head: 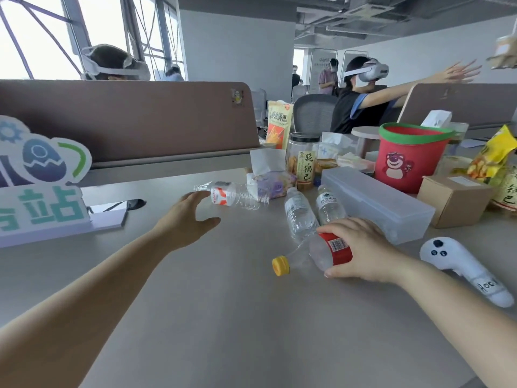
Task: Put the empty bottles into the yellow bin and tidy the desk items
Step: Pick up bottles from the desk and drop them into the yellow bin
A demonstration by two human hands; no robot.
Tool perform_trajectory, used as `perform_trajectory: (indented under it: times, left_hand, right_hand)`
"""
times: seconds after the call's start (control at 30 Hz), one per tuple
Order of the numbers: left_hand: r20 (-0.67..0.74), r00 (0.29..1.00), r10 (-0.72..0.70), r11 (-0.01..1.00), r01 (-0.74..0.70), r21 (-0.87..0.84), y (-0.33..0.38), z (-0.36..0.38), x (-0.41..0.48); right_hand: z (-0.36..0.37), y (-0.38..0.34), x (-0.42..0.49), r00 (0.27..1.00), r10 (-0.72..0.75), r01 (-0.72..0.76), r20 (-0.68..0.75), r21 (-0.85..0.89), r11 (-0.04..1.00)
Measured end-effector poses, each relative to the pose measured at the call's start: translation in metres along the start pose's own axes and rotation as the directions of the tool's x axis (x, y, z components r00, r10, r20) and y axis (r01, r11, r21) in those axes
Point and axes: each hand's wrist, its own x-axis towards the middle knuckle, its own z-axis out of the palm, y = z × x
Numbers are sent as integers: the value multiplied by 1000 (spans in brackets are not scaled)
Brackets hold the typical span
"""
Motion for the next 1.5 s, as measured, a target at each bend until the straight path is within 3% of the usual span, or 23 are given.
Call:
perform_trajectory:
  times: [0.3,0.47,0.6,0.7,0.87,1.0,1.1,1.27,1.4,1.5]
  left_hand:
    - [57,992,110,968,-120,221,-16,64,99]
    - [160,985,68,911,-126,392,-17,88,131]
    - [85,993,84,842,-116,526,-16,90,135]
    - [57,992,115,834,-128,536,-12,81,132]
    - [126,989,74,864,-127,488,-10,71,112]
    - [150,985,88,818,-158,554,-4,49,81]
    - [88,987,132,859,-158,486,0,26,46]
    - [-133,986,100,976,-71,206,5,-28,-27]
    - [-300,954,17,1000,-8,30,-3,-85,-90]
    - [-387,921,-33,999,23,-30,-15,-129,-142]
  right_hand:
    - [4,-1,17,999,-45,44,28,49,998]
    - [7,2,26,997,-69,66,29,71,995]
    - [5,1,29,997,-80,78,23,91,993]
    - [2,1,25,996,-86,83,31,78,993]
    - [0,-1,15,984,-170,175,56,-97,980]
    - [-6,-8,4,981,-183,189,65,-115,975]
    - [-10,-20,-6,978,-207,209,39,-88,974]
    - [-26,-63,-25,960,-257,258,-110,-12,966]
    - [-45,-117,-39,930,-267,314,-254,168,934]
    - [-49,-165,-46,897,-246,379,-367,354,855]
